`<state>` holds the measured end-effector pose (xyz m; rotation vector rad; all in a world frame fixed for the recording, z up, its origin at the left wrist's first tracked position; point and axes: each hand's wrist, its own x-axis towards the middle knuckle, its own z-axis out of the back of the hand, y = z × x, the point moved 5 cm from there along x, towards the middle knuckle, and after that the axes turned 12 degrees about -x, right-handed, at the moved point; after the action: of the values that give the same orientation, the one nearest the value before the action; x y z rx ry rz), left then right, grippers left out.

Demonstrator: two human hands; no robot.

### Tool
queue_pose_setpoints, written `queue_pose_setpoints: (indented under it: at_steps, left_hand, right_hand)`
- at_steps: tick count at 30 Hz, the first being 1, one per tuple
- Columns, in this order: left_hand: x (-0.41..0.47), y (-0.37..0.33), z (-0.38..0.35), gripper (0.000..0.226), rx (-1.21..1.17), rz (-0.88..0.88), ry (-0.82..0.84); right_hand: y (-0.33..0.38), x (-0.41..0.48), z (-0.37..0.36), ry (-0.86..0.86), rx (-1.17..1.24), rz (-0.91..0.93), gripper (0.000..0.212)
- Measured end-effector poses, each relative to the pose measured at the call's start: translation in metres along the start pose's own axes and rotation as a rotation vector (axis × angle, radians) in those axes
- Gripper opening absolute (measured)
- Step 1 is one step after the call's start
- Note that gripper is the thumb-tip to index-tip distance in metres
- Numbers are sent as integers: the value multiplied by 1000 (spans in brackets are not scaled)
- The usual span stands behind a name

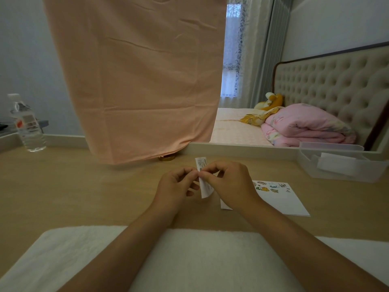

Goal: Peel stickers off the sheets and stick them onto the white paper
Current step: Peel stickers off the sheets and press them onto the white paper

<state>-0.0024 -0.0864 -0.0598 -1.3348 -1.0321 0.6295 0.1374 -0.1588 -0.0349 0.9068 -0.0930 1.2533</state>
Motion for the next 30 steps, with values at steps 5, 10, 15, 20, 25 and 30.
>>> queue_pose_setpoints:
  at_steps: [5, 10, 15, 20, 25, 30]
  left_hand:
    - [1, 1, 1, 17, 4, -9, -11]
    - [0, 1, 0, 16, -16, -16, -19]
    - [-1, 0, -1, 16, -4, -54, -11]
    - [0, 0, 0, 17, 18, -83, -9]
    - [0, 0, 3, 17, -1, -94, -39]
    - [0, -2, 2, 16, 86, -143, -15]
  right_hand:
    - [2, 0, 0, 15, 15, -19, 17]
    - [5, -2, 1, 5, -8, -30, 15]
    - [7, -3, 1, -3, -48, -22, 15]
    - [5, -2, 1, 13, 2, -15, 14]
    - [5, 1, 0, 131, 217, -14, 11]
    - [0, 3, 2, 144, 306, -53, 9]
